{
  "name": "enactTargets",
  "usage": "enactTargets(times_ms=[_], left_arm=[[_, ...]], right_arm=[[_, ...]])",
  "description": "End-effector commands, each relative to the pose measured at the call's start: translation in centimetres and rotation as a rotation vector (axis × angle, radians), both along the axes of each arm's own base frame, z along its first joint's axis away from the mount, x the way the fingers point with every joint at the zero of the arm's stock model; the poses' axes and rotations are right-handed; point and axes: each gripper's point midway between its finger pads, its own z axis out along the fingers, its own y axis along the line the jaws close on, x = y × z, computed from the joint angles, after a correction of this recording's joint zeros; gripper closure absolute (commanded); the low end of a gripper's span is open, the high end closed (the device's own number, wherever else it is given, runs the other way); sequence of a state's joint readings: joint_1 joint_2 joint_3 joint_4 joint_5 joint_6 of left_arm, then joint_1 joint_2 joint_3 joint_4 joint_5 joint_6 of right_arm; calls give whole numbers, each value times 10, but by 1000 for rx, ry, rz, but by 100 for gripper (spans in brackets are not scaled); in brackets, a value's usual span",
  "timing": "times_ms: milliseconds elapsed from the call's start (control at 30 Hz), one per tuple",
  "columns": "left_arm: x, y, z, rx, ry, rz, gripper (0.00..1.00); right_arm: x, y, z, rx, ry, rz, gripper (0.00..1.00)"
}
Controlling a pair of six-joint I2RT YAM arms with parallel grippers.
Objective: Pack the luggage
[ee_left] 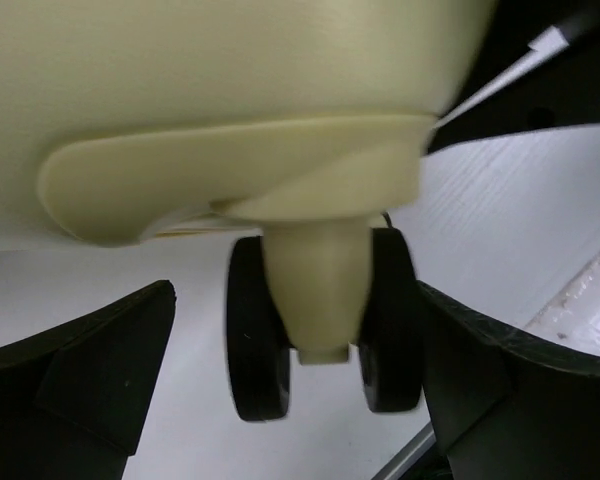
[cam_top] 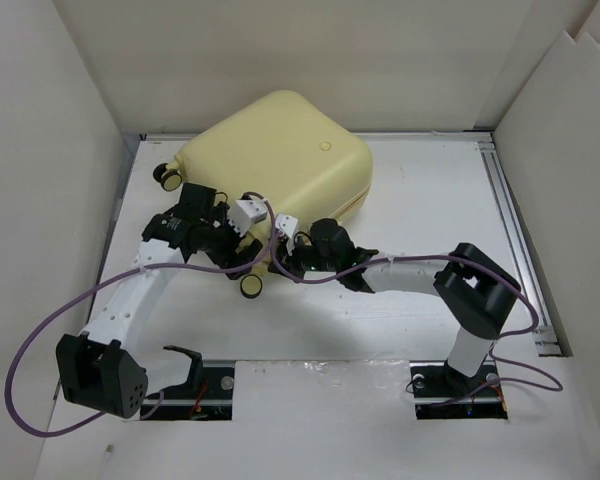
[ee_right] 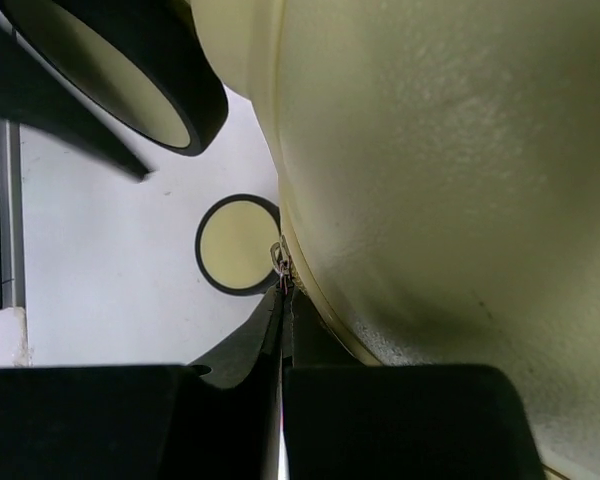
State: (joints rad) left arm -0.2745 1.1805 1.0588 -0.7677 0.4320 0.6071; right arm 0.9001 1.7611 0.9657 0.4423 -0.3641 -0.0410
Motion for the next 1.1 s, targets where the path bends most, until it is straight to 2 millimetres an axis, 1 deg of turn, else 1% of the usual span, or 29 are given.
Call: enactTargets(times_ms=[0, 33, 67, 100, 133, 167, 200, 233, 267, 300, 367, 400, 433, 467, 500, 533, 567, 600, 667, 700, 733, 800, 833, 867, 900, 933, 967, 1033, 1067], left_arm=[[24, 1, -4, -2, -43, 99, 8], [23, 0, -4, -8, -36, 110, 17], [27, -1, -6, -12, -31, 118, 32], [30, -1, -10, -7, -19, 138, 67], [31, -1, -13, -4, -11, 138, 86], [34, -1, -11, -5, -7, 158, 100], [34, -1, -11, -5, -7, 158, 100], [36, -1, -10, -6, -9, 158, 100], [33, 0, -12, -1, 4, 158, 100], [36, 2, -8, 6, -6, 181, 100], [37, 8, 1, 20, -39, 209, 100], [39, 16, 4, 49, -61, 245, 100], [42, 19, 10, 56, -86, 258, 100], [41, 22, 12, 68, -92, 268, 100], [41, 25, 18, 74, -109, 278, 100], [42, 29, 18, 90, -116, 290, 100], [41, 29, 19, 91, -113, 290, 100], [39, 33, 18, 112, -110, 291, 100], [40, 35, 20, 125, -117, 290, 100], [40, 35, 20, 125, -117, 290, 100], [37, 38, 22, 138, -124, 288, 100], [38, 43, 25, 158, -143, 295, 100], [37, 45, 24, 169, -138, 299, 100], [37, 45, 24, 175, -142, 289, 100], [37, 47, 24, 182, -145, 295, 100], [37, 47, 26, 178, -153, 296, 100], [34, 48, 25, 183, -143, 295, 100], [35, 49, 25, 194, -149, 292, 100], [35, 50, 25, 199, -152, 285, 100]], right_arm=[[51, -24, 4, -18, -94, -229, 100], [51, -24, 4, -14, -86, -232, 100], [51, -24, 4, -14, -86, -232, 100], [51, -26, 6, -17, -87, -240, 100], [53, -29, 2, -34, -83, -255, 100], [53, -32, -2, -45, -82, -268, 100], [56, -36, 0, -53, -87, -294, 100], [55, -42, -8, -76, -69, -311, 100], [54, -48, -5, -83, -74, -331, 100], [55, -54, -6, -96, -76, -354, 100], [70, -83, -8, -131, -90, -465, 100], [70, -101, -7, -133, -88, -508, 100], [76, -117, -7, -135, -85, -562, 100], [88, -143, -9, -148, -79, -628, 100], [92, -161, -5, -142, -81, -664, 100], [100, -175, -1, -144, -83, -707, 100], [105, -193, -5, -173, -85, -735, 100], [121, -220, -1, -190, -109, -793, 100], [136, -244, 8, -193, -135, -840, 100], [149, -272, 11, -205, -138, -898, 100], [163, -284, 17, -216, -159, -926, 100], [183, -310, 26, -216, -169, -986, 100], [195, -336, 29, -175, -133, -1046, 100], [213, -343, 36, -149, -131, -1070, 100], [224, -348, 42, -125, -130, -1072, 100], [235, -363, 46, -126, -129, -1105, 100], [253, -361, 61, -109, -150, -1108, 100], [269, -374, 71, -119, -161, -1162, 100], [276, -385, 76, -113, -170, -1185, 100]])
